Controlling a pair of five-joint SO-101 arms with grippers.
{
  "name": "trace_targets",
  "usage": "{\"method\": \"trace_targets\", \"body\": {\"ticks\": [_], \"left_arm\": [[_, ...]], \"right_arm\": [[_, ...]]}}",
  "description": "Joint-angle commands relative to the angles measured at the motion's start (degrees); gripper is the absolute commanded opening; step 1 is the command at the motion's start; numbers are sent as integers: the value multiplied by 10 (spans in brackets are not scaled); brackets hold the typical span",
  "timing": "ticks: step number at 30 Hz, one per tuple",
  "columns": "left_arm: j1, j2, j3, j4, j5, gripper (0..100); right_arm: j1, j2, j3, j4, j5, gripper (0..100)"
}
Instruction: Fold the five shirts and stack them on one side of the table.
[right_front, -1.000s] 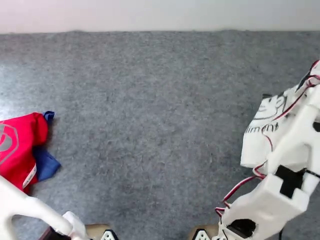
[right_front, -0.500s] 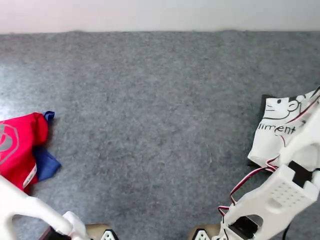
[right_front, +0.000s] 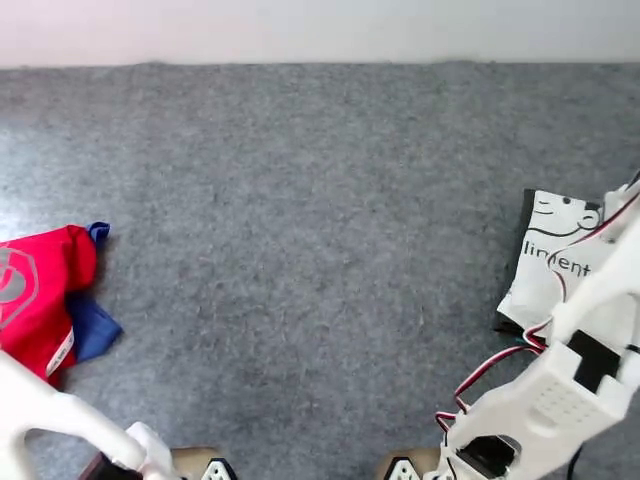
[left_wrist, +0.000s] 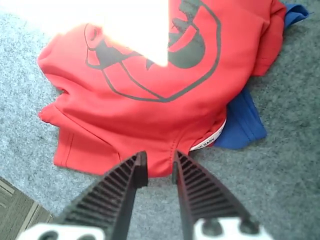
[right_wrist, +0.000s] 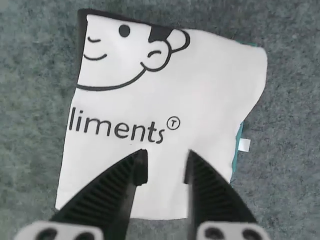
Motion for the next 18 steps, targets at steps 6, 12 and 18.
{"method": "trace_targets", "body": {"ticks": [6, 12, 18], "left_arm": [[5, -9, -2, -5, -5, 93], [5, -9, -2, -5, -5, 93], [5, -9, -2, -5, -5, 93]], "right_arm": [[-44, 37, 48, 38, 30, 9], [-88, 98, 92, 36, 30, 9], [-125, 142, 91, 40, 30, 9]]}}
